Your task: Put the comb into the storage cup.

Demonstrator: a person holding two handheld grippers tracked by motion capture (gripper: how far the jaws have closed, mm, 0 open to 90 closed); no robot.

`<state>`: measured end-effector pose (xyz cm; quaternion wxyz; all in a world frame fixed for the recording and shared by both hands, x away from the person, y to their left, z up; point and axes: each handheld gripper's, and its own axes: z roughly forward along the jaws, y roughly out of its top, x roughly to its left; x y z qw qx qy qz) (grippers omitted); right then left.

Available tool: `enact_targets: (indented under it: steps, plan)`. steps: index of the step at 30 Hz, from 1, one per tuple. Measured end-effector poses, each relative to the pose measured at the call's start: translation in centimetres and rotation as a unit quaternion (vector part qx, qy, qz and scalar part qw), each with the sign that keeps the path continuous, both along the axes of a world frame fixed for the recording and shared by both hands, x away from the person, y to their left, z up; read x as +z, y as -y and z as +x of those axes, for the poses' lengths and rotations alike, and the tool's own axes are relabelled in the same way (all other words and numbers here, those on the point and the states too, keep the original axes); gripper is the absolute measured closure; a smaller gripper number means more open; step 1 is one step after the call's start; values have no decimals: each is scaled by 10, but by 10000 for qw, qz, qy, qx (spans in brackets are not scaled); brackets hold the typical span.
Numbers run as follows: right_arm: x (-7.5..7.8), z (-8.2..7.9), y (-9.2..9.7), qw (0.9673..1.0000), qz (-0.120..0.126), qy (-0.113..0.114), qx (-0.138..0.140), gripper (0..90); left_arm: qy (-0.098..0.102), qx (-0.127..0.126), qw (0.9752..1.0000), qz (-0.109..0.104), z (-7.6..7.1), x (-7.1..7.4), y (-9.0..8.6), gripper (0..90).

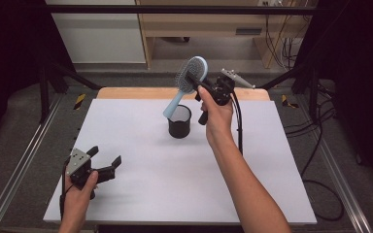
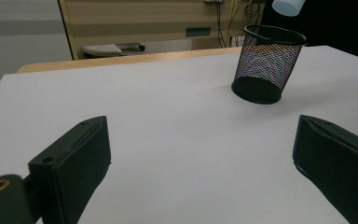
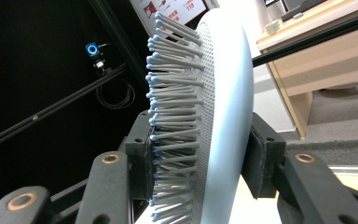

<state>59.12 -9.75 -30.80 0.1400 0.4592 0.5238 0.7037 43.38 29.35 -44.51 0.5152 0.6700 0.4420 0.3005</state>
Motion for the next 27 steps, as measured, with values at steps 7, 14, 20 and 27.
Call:
enact_targets:
  steps: [7, 14, 20, 27]
  plan:
    - [1, 8, -3, 9990, -262, 133, -352, 529, 4, 40, 10000, -29, 0, 0, -3, 42]
    - [-2, 12, -2, 9984, -380, 92, -405, 530, 7, 3, 10000, -21, 0, 0, -3, 42]
    - [-4, 14, -2, 9977, -483, 119, -467, 536, 0, -23, 10000, -1, 0, 0, -1, 43]
    - [-5, 14, -2, 9961, -636, 164, -587, 543, 0, -27, 10000, 2, 0, -1, -2, 44]
